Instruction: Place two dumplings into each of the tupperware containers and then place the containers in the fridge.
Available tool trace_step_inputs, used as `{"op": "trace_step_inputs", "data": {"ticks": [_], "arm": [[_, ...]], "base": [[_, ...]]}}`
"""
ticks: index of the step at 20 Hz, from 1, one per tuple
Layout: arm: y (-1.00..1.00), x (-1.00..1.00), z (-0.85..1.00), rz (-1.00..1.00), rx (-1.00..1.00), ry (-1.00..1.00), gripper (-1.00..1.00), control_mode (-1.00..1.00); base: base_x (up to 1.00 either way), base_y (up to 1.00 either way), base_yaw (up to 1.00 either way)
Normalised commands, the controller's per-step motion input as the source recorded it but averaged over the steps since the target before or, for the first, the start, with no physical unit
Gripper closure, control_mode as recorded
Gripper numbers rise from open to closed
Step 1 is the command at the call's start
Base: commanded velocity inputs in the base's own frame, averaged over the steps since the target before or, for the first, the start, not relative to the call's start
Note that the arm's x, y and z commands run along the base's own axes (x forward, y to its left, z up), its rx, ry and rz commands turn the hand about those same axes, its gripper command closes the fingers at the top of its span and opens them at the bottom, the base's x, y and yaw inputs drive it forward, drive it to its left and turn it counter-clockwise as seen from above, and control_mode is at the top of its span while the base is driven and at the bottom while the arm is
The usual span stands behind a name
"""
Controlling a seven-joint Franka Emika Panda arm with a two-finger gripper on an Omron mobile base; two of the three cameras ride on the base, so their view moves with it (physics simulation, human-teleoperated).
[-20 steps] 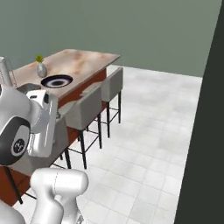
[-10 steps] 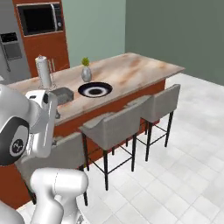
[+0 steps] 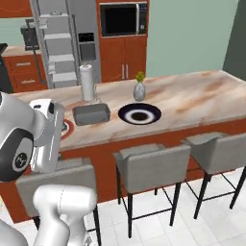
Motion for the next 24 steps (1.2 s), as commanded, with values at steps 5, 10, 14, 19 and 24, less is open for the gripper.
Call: {"op": "trace_step_inputs", "data": {"ticks": [5, 10, 14, 19, 24], "arm": [[0.0, 0.0, 0.0, 0.0, 0.0, 0.0, -1.0, 1.0], [0.0, 0.0, 0.0, 0.0, 0.0, 0.0, -1.0, 1.0], [0.0, 0.0, 0.0, 0.0, 0.0, 0.0, -1.0, 1.0], [0.0, 0.0, 0.0, 0.0, 0.0, 0.0, -1.0, 1.0], [0.0, 0.0, 0.0, 0.0, 0.0, 0.0, -1.0, 1.0]], "base": [[0.46, -0.09, 0.72], [0.41, -0.32, 0.6], [0.08, -0.55, 0.2], [0.05, -0.62, 0.02], [0.54, -0.28, 0.0]]}}
